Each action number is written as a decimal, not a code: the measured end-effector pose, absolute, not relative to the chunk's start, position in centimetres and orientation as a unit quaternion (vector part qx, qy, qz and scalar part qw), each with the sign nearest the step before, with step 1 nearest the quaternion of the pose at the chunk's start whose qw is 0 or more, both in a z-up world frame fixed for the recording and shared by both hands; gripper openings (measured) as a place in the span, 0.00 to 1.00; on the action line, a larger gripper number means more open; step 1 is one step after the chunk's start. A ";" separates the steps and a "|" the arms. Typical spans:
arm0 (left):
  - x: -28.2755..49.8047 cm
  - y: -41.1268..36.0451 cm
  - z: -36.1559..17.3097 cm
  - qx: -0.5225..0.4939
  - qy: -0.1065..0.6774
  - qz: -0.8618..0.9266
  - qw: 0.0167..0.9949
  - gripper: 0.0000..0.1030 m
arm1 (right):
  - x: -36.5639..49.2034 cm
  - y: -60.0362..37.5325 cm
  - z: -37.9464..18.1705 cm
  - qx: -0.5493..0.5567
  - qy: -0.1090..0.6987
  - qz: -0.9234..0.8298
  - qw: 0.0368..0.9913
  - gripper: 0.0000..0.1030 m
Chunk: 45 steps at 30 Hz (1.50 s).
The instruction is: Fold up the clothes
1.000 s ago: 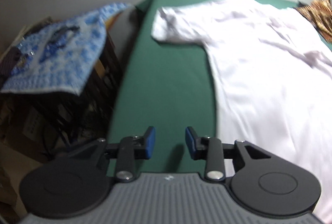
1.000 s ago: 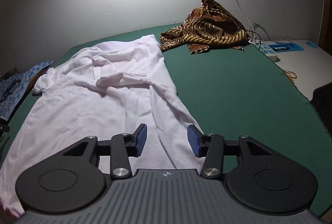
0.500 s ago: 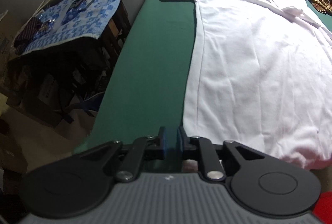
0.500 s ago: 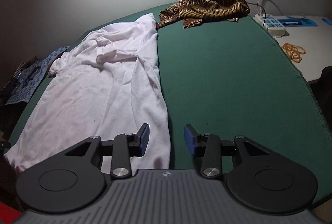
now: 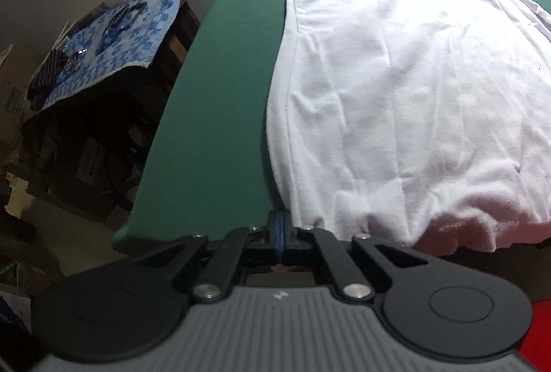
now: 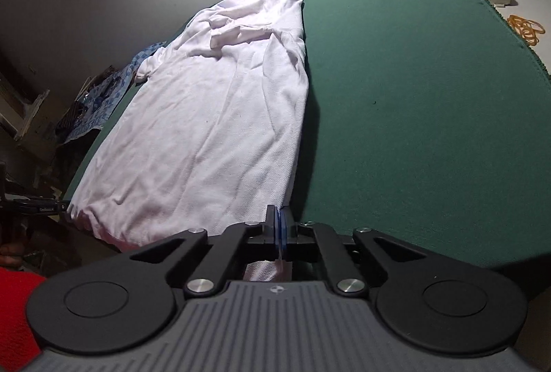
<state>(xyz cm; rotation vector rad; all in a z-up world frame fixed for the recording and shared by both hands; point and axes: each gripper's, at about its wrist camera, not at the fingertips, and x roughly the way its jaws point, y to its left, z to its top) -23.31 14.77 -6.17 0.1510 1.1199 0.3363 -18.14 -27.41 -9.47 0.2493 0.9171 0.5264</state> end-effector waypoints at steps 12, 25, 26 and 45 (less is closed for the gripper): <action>-21.2 17.5 2.8 0.096 0.459 0.177 0.865 0.16 | -17.5 -26.9 -8.1 0.110 0.414 0.269 0.863 0.02; 4.7 3.4 -3.9 -0.002 0.485 -0.078 0.871 0.36 | -19.2 -25.6 -8.8 0.088 0.420 0.178 0.885 0.27; 5.9 3.2 -4.3 -0.015 0.497 -0.085 0.864 0.30 | -19.4 -25.3 -8.8 0.090 0.417 0.170 0.888 0.27; 11.7 5.4 -5.1 -0.127 0.529 -0.123 0.830 0.25 | -20.9 -21.3 -9.1 0.101 0.395 0.069 0.911 0.12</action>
